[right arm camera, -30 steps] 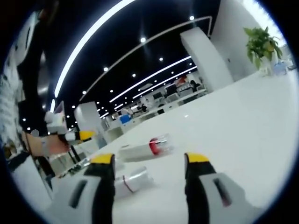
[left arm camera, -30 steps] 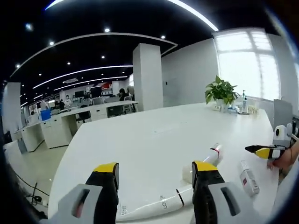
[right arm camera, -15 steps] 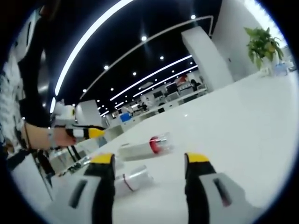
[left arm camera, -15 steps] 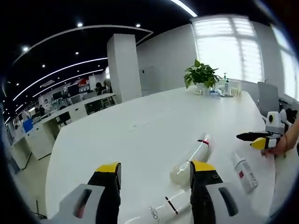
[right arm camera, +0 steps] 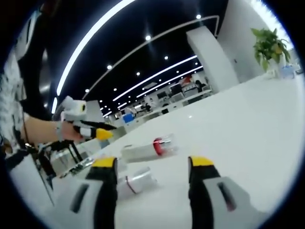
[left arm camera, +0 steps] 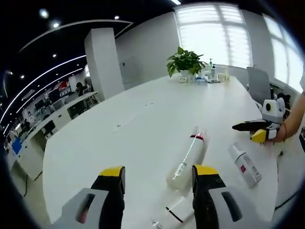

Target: Arrange the skincare products in the storage area until every visible bottle or jar stands upright without overlapping.

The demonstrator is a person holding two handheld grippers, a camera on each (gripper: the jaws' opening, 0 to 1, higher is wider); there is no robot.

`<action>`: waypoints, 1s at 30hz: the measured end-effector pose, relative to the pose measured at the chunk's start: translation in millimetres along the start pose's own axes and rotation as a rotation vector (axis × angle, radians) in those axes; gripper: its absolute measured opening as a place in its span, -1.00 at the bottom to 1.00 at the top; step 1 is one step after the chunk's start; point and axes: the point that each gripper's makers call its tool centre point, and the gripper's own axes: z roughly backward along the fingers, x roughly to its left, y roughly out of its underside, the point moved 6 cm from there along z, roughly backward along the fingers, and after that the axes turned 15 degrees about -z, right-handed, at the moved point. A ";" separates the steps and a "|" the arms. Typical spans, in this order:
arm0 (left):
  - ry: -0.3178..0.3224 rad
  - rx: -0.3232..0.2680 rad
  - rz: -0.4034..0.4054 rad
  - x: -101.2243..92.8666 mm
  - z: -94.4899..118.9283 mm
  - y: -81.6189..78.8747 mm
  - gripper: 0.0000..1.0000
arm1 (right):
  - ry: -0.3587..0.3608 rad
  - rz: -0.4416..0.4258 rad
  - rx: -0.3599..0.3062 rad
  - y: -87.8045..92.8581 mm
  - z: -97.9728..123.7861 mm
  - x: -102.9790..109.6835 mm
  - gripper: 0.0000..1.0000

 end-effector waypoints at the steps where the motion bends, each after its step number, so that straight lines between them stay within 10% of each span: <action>1: 0.017 0.012 -0.020 -0.2 -2.9 -0.2 0.16 | 0.000 0.000 0.001 0.1 0.1 -0.1 0.16; 30: 0.292 0.197 -0.158 -25.2 -68.4 -6.8 -0.01 | 0.010 -0.022 0.051 4.4 -0.2 -3.3 0.13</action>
